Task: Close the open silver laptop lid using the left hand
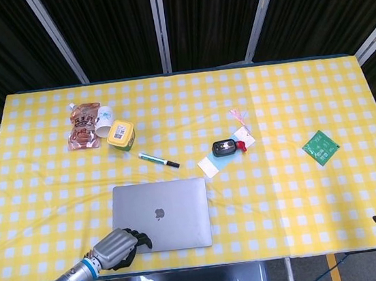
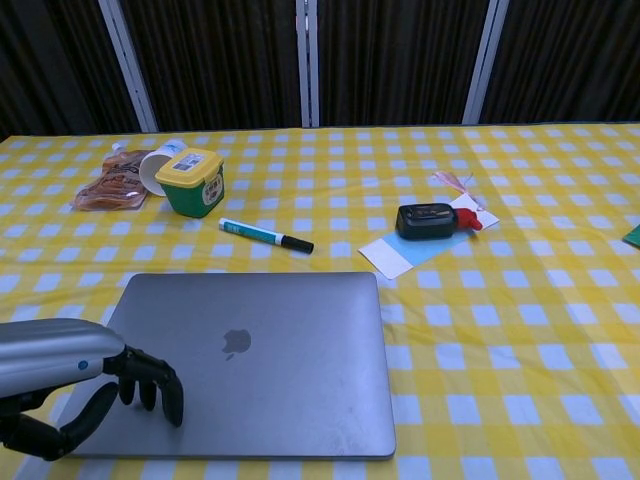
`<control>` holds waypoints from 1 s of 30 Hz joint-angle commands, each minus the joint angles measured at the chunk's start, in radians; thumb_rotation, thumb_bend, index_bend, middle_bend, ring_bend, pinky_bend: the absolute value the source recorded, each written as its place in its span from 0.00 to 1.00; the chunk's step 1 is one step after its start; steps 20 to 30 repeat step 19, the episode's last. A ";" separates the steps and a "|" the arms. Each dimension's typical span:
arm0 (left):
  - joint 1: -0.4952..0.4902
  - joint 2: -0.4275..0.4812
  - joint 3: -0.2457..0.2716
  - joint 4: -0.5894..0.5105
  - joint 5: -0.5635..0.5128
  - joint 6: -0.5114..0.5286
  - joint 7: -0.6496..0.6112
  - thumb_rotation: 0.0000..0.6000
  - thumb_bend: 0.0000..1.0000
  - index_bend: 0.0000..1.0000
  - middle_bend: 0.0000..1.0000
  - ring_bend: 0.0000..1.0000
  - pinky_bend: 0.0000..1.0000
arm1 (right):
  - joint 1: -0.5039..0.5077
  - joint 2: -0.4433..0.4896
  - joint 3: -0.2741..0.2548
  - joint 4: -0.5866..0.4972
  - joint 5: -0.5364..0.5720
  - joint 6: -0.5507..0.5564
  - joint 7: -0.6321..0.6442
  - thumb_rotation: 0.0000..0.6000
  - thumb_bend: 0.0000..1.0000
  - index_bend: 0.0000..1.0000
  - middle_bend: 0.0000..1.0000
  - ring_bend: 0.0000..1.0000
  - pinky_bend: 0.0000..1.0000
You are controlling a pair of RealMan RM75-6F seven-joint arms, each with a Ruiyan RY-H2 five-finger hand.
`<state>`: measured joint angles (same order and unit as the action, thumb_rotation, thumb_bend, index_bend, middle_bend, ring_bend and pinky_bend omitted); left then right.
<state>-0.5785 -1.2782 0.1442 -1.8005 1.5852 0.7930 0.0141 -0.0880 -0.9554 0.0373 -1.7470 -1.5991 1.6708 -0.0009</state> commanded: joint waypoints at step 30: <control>0.430 0.168 -0.039 -0.125 -0.075 0.762 0.280 1.00 0.00 0.00 0.00 0.00 0.00 | -0.017 0.003 0.002 0.006 -0.024 0.048 0.005 1.00 0.00 0.00 0.00 0.00 0.00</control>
